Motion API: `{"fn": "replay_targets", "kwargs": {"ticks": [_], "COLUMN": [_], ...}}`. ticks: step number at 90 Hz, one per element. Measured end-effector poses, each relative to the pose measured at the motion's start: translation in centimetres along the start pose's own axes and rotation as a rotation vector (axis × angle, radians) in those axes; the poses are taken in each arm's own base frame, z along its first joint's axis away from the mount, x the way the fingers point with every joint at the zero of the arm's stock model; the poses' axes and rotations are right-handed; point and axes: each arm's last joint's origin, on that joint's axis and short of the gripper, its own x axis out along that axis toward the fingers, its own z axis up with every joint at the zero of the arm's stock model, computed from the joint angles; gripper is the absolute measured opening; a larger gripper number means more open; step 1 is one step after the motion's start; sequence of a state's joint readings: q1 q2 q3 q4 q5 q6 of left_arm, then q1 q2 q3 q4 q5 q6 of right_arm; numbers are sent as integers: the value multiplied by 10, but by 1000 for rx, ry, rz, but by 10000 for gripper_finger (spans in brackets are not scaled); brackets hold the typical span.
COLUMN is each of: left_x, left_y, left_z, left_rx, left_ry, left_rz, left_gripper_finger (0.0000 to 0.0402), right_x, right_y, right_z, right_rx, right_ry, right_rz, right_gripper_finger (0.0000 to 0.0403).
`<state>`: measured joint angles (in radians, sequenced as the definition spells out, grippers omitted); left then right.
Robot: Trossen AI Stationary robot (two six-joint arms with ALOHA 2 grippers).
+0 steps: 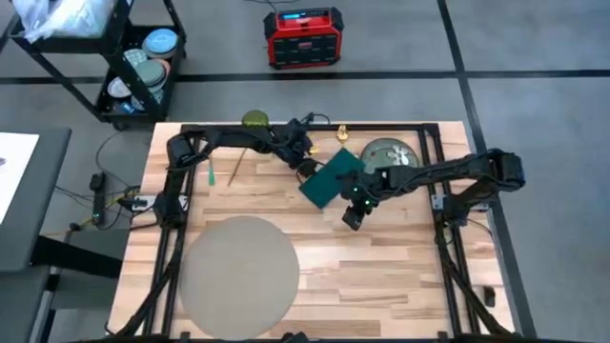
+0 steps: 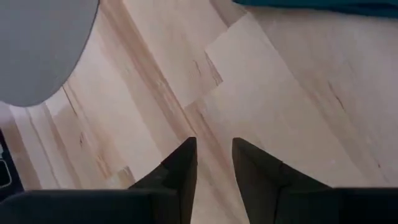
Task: Set table place
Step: Put the green napkin on the gray mat
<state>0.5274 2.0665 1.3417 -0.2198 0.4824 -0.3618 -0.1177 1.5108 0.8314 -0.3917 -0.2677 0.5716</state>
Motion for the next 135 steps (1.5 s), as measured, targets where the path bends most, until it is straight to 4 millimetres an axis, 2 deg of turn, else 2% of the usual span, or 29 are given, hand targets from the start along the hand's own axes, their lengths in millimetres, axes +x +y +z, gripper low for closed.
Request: {"fn": "replay_targets", "kwargs": {"ticks": [33,53,72,83,104,117,135], "left_x": [6,17,22,24,23,24,11], "left_y": [-7,-21,-28,-33,-33,-36,-45], "left_z": [-5,-17,-22,-26,-44,-61,-80], "left_rx": [19,88,104,131,51,-10,-108], "left_ry": [-9,20,16,32,160,254,379], "left_rz": [89,196,244,303,378,399,419], "left_gripper_finger": [170,153,125,93,8,11,2], "right_x": [0,0,0,0,0,0,0], "right_y": [1,0,0,0,0,0,2], "right_z": [1,1,1,1,0,0,-1], "right_rx": [2,-2,-5,-5,-6,-22,-37], "right_ry": [-10,-11,-10,-9,-4,-3,4], "right_rz": [7,7,7,6,4,5,11], "right_gripper_finger": [93,93,93,93,93,93,93]}}
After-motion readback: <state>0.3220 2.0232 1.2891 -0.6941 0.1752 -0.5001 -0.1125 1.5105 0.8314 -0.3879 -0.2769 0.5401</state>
